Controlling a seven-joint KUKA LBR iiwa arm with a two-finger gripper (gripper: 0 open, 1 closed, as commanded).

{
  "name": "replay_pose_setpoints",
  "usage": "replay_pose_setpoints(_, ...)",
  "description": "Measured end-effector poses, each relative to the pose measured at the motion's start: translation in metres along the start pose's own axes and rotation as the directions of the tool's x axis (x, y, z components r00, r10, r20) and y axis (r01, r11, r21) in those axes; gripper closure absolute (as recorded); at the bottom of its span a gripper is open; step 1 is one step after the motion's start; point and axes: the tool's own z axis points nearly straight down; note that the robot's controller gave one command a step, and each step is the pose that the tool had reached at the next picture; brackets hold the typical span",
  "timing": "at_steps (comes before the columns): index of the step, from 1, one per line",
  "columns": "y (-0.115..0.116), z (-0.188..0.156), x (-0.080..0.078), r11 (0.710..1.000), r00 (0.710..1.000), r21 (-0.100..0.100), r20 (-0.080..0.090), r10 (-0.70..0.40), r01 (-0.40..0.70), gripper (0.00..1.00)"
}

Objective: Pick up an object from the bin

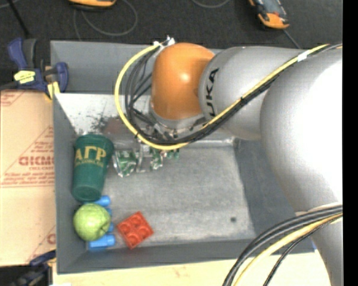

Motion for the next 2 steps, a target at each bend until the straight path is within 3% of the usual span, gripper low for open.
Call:
replay_pose_setpoints(1,-0.016,0.001,0.013,1.0,0.999,0.008,-0.036,0.0,0.0,1.0)
replay_pose_setpoints(2,-0.024,0.013,-0.01,1.0,1.0,0.003,-0.005,0.016,-0.016,1.0)
